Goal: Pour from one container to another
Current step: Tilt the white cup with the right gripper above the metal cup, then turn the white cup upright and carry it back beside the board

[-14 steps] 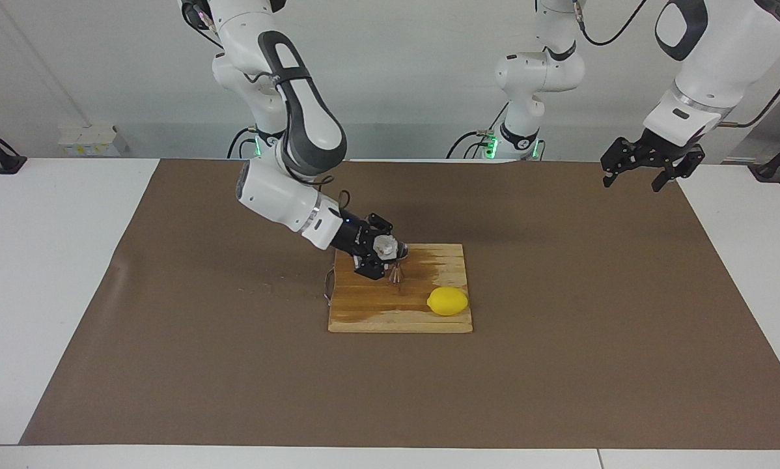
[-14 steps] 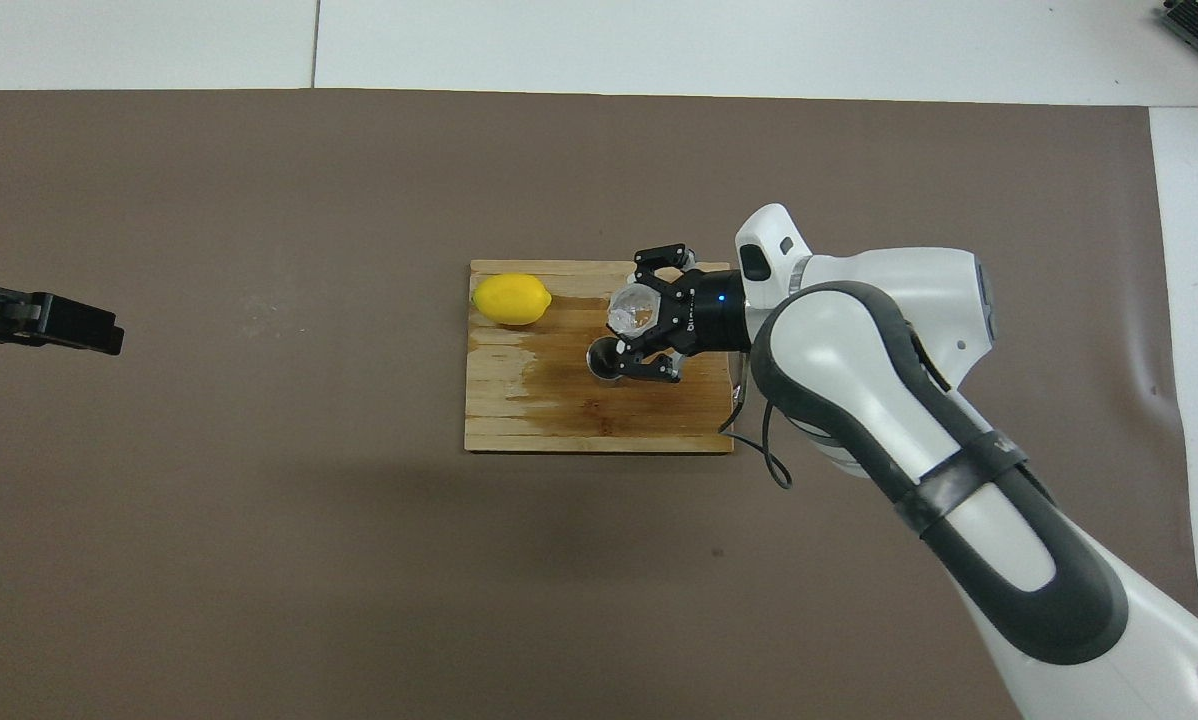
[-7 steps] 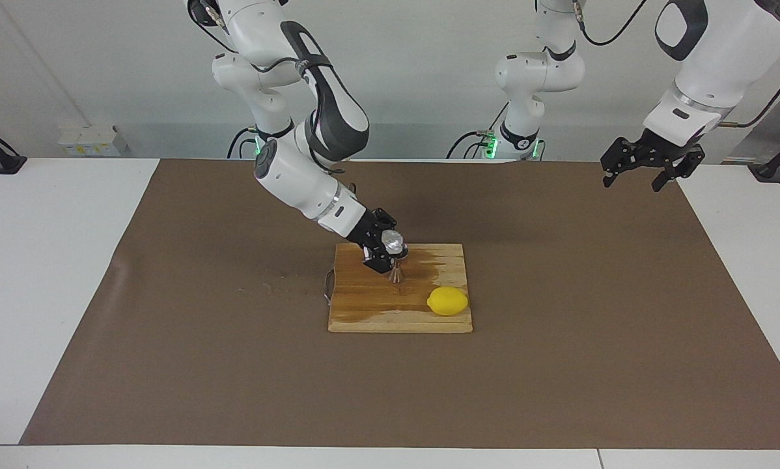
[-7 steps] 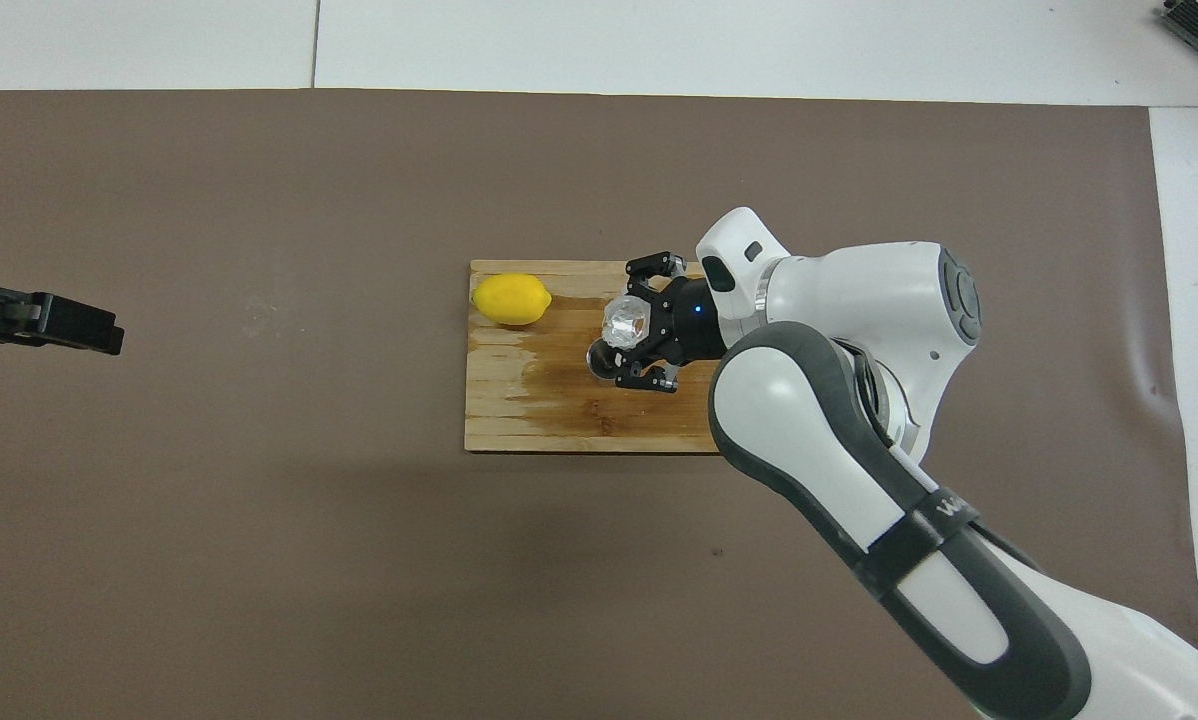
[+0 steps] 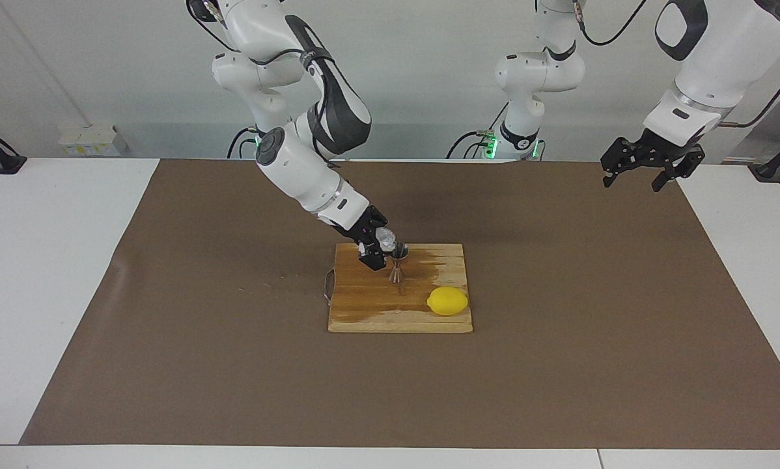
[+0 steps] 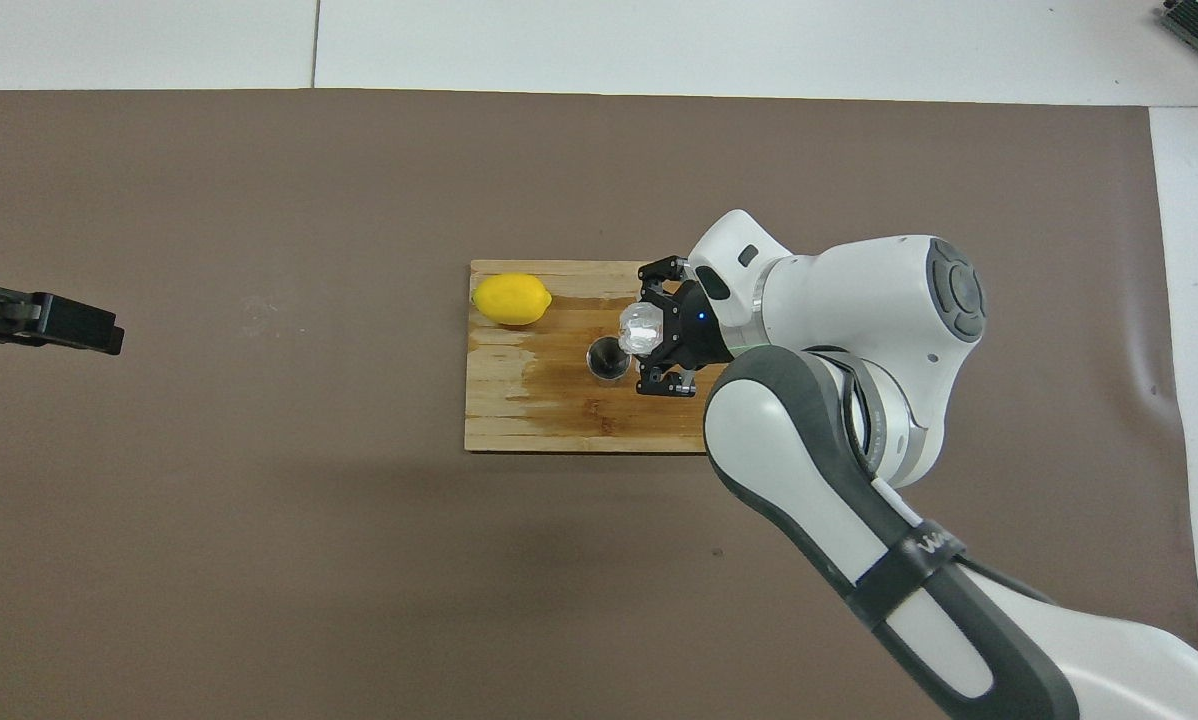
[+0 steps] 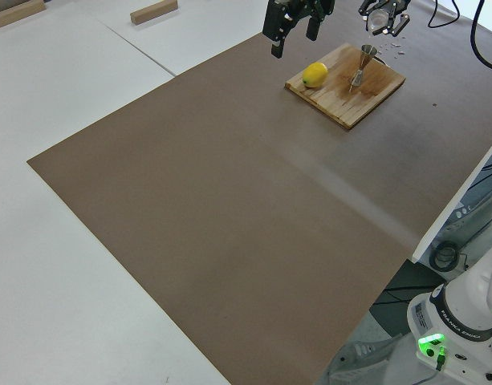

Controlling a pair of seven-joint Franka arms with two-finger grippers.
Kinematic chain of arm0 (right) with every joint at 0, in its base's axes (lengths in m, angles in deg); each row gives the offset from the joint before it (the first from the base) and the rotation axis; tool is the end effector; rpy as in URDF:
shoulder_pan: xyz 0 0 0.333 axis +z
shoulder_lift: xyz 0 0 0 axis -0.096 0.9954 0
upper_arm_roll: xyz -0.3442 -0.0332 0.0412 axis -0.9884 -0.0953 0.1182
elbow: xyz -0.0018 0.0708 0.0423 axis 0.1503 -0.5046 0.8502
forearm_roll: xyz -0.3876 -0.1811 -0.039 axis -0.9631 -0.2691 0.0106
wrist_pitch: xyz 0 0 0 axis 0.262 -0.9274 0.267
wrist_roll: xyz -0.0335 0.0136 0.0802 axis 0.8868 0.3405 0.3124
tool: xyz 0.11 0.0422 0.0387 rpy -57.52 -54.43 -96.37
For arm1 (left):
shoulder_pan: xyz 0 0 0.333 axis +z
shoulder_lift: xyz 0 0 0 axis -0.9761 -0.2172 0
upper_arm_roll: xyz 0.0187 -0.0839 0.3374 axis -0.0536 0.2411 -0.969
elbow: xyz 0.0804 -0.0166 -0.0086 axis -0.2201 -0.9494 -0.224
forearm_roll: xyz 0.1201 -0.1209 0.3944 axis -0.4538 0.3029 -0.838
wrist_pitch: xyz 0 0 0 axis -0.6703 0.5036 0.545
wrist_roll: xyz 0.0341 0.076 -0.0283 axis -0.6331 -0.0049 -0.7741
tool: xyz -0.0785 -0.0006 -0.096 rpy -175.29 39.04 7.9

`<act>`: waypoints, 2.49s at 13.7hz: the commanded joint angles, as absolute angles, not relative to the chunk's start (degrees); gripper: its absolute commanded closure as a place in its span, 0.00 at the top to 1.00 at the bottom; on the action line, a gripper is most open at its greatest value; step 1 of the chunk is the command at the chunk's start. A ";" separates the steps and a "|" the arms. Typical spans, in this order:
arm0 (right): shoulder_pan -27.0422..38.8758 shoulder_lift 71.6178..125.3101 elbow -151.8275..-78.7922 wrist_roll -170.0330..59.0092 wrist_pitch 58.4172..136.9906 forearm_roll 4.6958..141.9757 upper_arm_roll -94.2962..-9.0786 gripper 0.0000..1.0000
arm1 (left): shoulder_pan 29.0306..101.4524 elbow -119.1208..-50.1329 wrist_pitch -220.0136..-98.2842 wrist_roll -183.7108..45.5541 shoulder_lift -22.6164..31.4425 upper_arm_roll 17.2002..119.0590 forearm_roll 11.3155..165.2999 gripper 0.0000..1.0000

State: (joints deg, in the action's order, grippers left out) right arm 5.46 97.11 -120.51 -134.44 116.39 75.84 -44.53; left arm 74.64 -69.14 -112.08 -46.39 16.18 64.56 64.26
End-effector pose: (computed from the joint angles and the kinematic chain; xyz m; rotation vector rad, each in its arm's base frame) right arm 0.6124 0.2939 0.4021 -1.9462 -1.9476 -0.6365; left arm 0.5812 -0.0255 0.6278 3.1096 -0.2580 -0.0150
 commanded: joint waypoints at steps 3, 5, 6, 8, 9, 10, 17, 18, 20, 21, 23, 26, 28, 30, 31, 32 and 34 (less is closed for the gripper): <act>6.62 95.96 -121.07 -125.84 115.46 61.67 -44.21 0.00 | 74.12 -70.61 -112.61 -46.16 17.55 64.14 63.17 1.00; 8.11 95.69 -121.07 -124.16 115.37 59.80 -44.21 0.00 | 74.12 -70.61 -112.70 -46.16 17.55 64.14 63.17 1.00; 8.20 95.69 -121.16 -124.07 115.46 59.71 -44.30 0.00 | 74.12 -70.61 -112.61 -46.16 17.55 64.14 63.17 1.00; 8.12 95.69 -121.07 -124.07 115.46 59.18 -44.30 0.00 | 74.12 -70.61 -112.61 -46.16 17.55 64.14 63.17 1.00; 8.11 95.69 -121.07 -124.07 115.46 59.18 -44.30 0.00 | 74.12 -70.61 -112.61 -46.16 17.55 64.14 63.17 1.00; 8.11 95.69 -121.07 -124.07 115.46 59.18 -44.30 0.00 | 74.12 -70.61 -112.61 -46.16 17.55 64.14 63.17 1.00; 7.15 95.08 -121.25 -124.59 115.63 60.41 -44.12 0.00 | 74.12 -70.61 -112.61 -46.16 17.55 64.14 63.17 1.00; 7.24 95.08 -121.42 -124.68 115.81 61.20 -44.12 0.00 | 74.12 -70.61 -112.61 -46.16 17.55 64.14 63.17 1.00; 7.24 95.08 -121.42 -126.86 116.07 64.43 -44.12 0.00 | 74.12 -70.61 -112.61 -46.16 17.55 64.14 63.17 1.00; 7.15 94.99 -121.42 -129.40 116.07 67.76 -44.12 0.00 | 74.12 -70.61 -112.61 -46.16 17.55 64.14 63.17 1.00; 6.19 94.64 -121.94 -135.02 116.16 74.53 -44.12 0.00 | 74.12 -70.61 -112.61 -46.16 17.55 64.14 63.17 1.00; 4.08 94.55 -122.04 -141.18 115.46 82.97 -44.12 0.00 | 74.12 -70.61 -112.61 -46.16 17.55 64.14 63.17 1.00; 2.33 94.55 -122.04 -144.44 114.41 87.90 -44.12 0.00 | 74.12 -70.61 -112.61 -46.16 17.55 64.14 63.17 1.00; -0.31 94.20 -122.04 -147.52 111.43 91.51 -44.12 0.00 | 74.12 -70.61 -112.61 -46.16 17.55 64.14 63.17 1.00; -2.41 94.11 -122.56 -149.19 110.11 91.87 -44.12 0.00 | 74.12 -70.61 -112.61 -46.16 17.55 64.14 63.17 1.00; -4.43 94.11 -123.00 -151.03 108.79 92.05 -44.12 0.00 | 74.12 -70.61 -112.61 -46.16 17.55 64.14 63.17 1.00; -8.74 94.20 -124.40 -156.29 105.19 95.11 -44.12 0.00 | 74.12 -70.61 -112.61 -46.16 17.55 64.14 63.17 1.00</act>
